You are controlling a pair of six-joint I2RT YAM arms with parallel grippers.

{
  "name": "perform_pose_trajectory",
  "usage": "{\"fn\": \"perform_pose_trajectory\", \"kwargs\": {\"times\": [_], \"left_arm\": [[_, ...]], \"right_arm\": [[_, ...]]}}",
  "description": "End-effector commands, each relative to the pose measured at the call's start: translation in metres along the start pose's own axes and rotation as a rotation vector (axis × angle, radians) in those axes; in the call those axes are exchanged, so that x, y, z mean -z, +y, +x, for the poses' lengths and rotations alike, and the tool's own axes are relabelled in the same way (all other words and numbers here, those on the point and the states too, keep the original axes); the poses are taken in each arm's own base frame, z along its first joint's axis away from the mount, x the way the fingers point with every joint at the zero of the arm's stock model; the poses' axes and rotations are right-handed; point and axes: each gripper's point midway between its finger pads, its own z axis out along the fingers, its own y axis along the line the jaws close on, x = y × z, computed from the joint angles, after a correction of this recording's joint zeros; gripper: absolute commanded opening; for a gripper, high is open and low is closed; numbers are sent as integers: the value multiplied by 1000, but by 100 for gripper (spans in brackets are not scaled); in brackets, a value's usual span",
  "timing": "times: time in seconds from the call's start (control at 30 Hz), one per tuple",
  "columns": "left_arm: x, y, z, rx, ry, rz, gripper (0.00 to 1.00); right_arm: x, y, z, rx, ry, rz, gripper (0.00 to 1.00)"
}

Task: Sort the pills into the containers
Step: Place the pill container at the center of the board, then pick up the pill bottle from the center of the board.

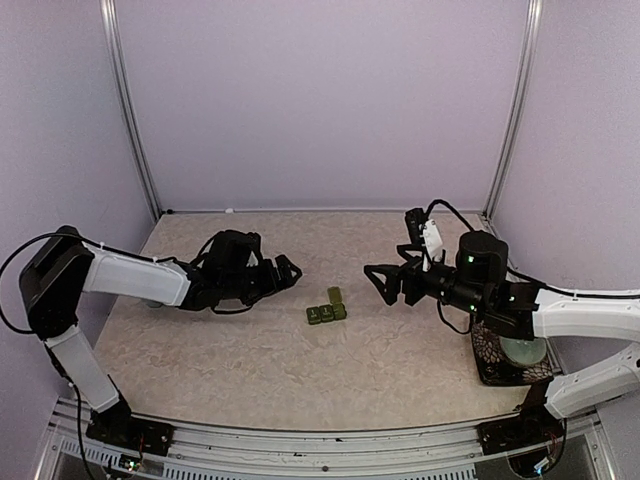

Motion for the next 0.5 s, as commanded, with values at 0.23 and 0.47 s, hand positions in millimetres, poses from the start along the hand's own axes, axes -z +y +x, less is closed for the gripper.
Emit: {"fn": "perform_pose_trajectory", "kwargs": {"times": [0.23, 0.47], "left_arm": [[43, 101, -102, -54, -176, -347, 99], [35, 139, -130, -75, -186, -453, 92]], "right_arm": [[2, 10, 3, -26, -17, -80, 100], [0, 11, 9, -29, 2, -89, 100]]}}
